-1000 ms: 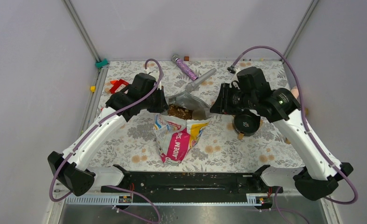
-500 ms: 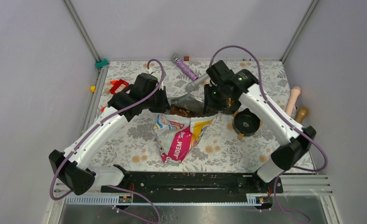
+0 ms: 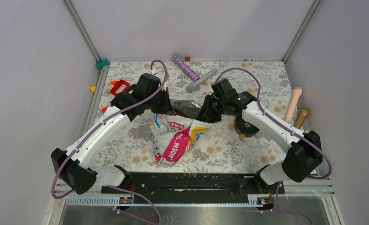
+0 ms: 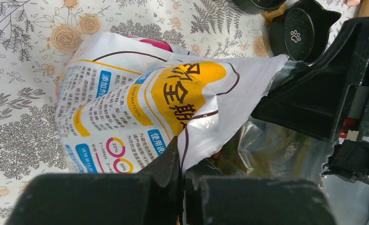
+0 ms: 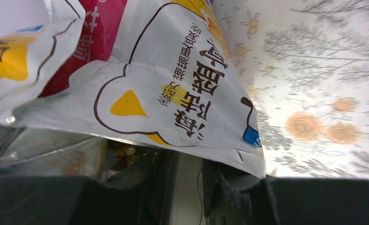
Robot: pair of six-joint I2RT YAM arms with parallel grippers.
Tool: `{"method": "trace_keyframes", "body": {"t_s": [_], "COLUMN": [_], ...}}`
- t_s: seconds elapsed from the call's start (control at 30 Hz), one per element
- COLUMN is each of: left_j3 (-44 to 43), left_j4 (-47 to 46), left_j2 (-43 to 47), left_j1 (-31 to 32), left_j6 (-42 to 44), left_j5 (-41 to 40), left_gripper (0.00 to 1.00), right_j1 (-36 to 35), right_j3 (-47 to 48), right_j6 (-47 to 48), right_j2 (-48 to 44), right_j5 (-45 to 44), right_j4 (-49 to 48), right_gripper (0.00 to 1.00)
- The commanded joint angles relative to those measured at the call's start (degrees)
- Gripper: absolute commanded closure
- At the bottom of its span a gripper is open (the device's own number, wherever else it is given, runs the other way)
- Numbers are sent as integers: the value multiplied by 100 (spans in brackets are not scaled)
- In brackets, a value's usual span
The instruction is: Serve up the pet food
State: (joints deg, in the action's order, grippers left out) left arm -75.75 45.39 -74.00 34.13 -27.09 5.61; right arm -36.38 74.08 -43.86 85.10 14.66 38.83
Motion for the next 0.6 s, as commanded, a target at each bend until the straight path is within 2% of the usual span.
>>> {"method": "trace_keyframes", "body": {"t_s": [0.0,0.1,0.57], "left_j3": [-109,-108,-125], "left_j4": [219,217,219], "left_j2": [-5,-33,40], "left_j1": [-47,-54,-43], "left_j6": [90,90,104], "left_j5": [-143,-143,-103], "left_gripper": [100,100,100], "right_j1": [-99,-99,404], "right_j3": [-858,-1143,-2155], "right_j6": [-1954,-2357,-2887], "right_j2": [-358,-724,-2368], "right_j5": [1735,1715,1051], "right_j4": [-2667,-3179,-3583], "right_gripper": [100,100,100]}}
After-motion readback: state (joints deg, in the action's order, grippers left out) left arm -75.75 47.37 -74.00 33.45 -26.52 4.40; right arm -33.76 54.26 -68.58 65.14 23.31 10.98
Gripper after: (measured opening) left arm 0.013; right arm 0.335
